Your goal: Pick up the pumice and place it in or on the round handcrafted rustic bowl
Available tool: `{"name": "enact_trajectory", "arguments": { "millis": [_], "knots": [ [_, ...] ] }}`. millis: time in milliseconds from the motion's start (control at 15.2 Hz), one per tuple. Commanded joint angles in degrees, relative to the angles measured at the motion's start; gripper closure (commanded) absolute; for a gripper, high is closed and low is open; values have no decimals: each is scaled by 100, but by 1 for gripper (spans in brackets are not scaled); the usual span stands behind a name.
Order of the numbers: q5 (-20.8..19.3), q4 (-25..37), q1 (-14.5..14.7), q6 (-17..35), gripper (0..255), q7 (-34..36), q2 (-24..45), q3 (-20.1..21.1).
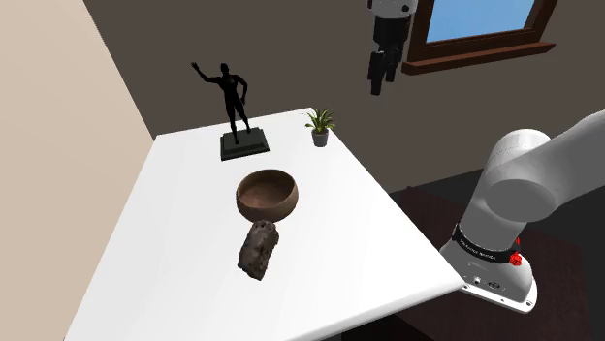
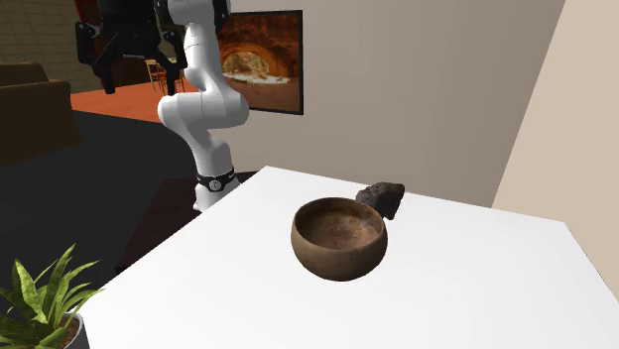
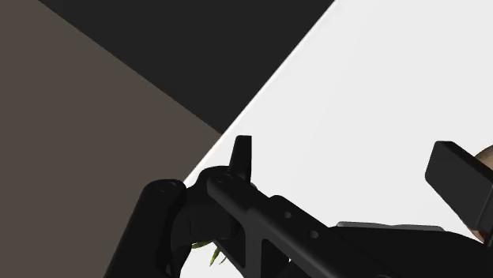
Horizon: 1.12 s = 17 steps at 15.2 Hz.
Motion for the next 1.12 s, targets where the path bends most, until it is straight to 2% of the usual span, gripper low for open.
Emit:
{"name": "enact_trajectory", "arguments": {
  "millis": [0,528,1056],
  "knots": [
    [0,0,0,0,0,0,0,0],
    [824,-590,134,417,0,1728,20,974],
    [1612,-640,269,1079,0,3422,669,1985]
  ]
}}
